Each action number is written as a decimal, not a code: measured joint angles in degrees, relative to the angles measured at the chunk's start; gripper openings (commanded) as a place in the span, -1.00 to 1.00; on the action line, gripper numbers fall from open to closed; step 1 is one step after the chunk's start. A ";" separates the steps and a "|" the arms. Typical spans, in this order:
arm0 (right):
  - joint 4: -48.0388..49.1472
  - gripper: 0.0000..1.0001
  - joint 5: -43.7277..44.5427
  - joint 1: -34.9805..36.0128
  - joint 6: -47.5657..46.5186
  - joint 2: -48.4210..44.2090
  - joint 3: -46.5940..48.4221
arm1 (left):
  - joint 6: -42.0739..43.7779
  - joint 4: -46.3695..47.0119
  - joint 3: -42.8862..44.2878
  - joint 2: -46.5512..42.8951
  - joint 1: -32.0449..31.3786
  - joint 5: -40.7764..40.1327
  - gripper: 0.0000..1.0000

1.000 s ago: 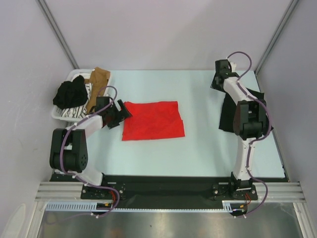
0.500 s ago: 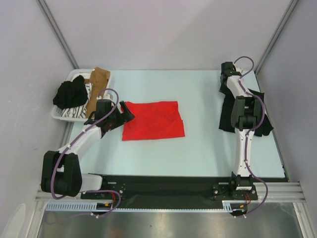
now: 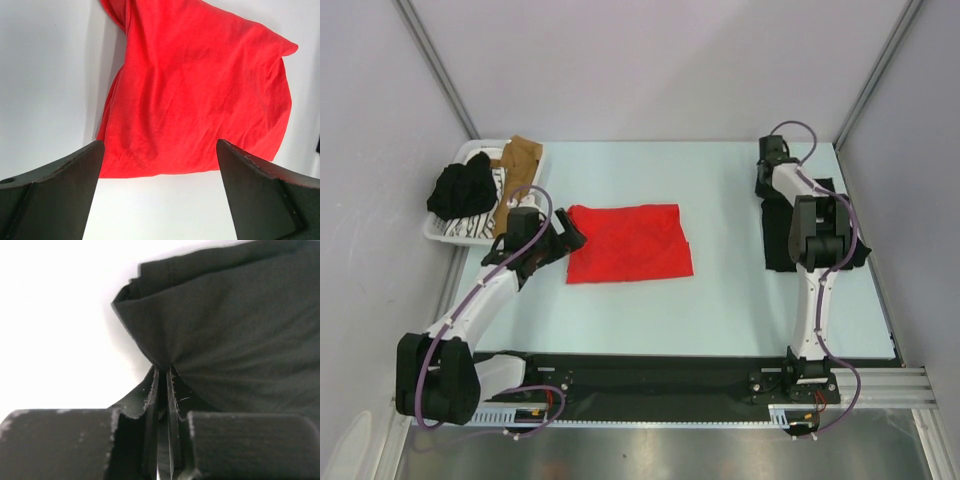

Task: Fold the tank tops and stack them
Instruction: Neatly place the folded tank top to the corner

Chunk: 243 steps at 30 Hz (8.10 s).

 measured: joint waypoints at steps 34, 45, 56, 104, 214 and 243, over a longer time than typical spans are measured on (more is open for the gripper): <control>-0.15 0.47 -12.74 23.85 11.50 -40.92 -47.19 | 0.46 -0.20 -3.37 4.68 0.83 -0.68 1.00; 3.63 0.61 -23.96 23.06 13.79 -27.91 -30.27 | 0.94 3.10 4.55 17.44 4.33 1.31 0.98; 9.01 0.32 -30.91 22.10 17.75 -14.56 -23.96 | 1.03 3.74 11.34 28.46 4.44 2.64 0.73; 2.10 -1.00 -26.80 21.88 17.88 -32.59 -25.77 | -3.19 8.24 23.76 26.32 -7.10 8.22 -0.99; 1.09 -1.00 -32.44 9.27 15.13 -43.30 -16.41 | -9.70 17.16 39.69 25.46 -11.26 13.09 -0.99; -11.17 -1.00 -28.11 -25.64 15.13 -75.71 -50.75 | -17.90 28.33 48.48 48.63 -36.89 9.16 -0.99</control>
